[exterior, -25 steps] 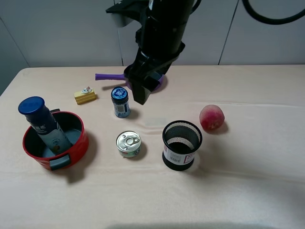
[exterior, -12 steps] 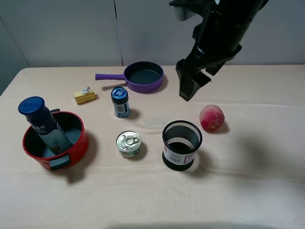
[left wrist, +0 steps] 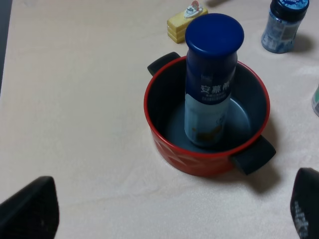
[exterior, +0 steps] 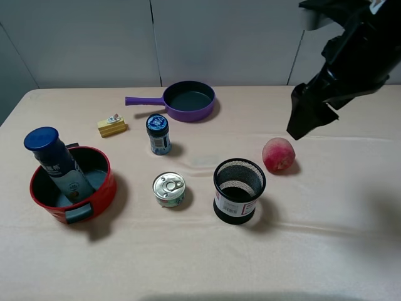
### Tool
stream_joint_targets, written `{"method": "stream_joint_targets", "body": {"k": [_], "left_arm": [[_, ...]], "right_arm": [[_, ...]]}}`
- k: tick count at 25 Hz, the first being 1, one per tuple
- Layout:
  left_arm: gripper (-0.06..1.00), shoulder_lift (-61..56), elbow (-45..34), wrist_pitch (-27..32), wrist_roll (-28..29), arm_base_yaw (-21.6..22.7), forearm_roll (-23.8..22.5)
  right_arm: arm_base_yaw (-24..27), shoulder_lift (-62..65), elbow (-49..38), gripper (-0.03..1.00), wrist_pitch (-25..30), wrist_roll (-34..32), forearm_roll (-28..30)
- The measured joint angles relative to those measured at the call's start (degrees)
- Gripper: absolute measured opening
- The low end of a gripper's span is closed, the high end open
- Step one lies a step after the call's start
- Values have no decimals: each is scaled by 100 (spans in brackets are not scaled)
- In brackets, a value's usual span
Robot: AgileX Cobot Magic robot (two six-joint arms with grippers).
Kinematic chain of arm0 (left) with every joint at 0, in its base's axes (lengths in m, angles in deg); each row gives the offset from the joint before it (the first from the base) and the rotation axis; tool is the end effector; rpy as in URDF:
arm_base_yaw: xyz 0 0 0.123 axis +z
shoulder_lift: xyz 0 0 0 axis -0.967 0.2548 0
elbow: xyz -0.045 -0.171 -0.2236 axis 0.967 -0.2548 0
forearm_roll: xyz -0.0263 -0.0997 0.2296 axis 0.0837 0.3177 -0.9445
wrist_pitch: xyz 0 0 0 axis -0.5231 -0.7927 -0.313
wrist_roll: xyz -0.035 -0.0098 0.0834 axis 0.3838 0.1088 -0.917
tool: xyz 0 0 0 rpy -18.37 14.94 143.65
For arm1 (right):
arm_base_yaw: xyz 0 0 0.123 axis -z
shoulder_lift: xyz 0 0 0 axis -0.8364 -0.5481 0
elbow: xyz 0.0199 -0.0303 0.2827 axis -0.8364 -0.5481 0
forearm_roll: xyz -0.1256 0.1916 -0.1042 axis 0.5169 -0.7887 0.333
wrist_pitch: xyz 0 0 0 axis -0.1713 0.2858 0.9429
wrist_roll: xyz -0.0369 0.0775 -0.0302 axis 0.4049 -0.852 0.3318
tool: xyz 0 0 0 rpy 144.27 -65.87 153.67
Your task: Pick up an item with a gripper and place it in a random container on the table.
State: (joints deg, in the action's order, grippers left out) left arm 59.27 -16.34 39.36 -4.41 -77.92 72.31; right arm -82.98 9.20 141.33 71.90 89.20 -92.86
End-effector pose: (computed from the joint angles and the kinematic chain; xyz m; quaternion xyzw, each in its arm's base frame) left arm -0.0047 0.0002 0.2764 0.0671 0.8496 0.0167 0.5228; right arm 0.2359 0.1220 0.2983 -0.3153 0.9389 0.0465 0.1297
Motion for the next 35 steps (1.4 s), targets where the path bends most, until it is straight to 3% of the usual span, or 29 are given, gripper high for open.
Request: {"method": "stream_joint_targets", "body": {"k": [23, 35], "left_arm": [[93, 0, 0, 0, 0, 0, 0], [93, 0, 0, 0, 0, 0, 0]], "right_arm": [[2035, 2478, -2028, 69, -232, -217, -231], [2178, 3786, -2698, 69, -448, -305, -403]]}}
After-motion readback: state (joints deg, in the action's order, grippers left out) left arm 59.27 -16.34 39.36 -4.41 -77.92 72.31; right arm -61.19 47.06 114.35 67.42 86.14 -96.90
